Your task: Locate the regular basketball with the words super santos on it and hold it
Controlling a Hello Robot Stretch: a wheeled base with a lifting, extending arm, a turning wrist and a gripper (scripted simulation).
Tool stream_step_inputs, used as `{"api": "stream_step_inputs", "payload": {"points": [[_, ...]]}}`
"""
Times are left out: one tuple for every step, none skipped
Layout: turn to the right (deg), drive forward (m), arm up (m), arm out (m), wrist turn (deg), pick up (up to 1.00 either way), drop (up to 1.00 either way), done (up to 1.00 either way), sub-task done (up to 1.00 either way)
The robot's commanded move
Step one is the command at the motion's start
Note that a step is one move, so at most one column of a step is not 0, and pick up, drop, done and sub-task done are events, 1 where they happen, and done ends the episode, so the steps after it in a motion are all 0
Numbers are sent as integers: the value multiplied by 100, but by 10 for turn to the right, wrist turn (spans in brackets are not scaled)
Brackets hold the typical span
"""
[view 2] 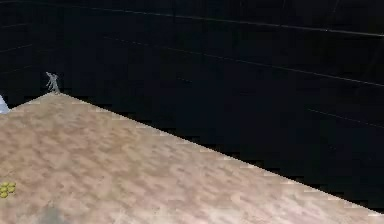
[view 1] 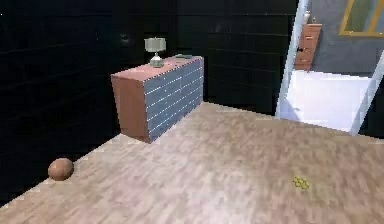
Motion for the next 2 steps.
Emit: {"api": "stream_step_inputs", "payload": {"points": [[450, 0, 0, 0, 0, 0, 0, 0, 0], [180, 0, 0, 0, 0, 0, 0, 0, 0]]}}
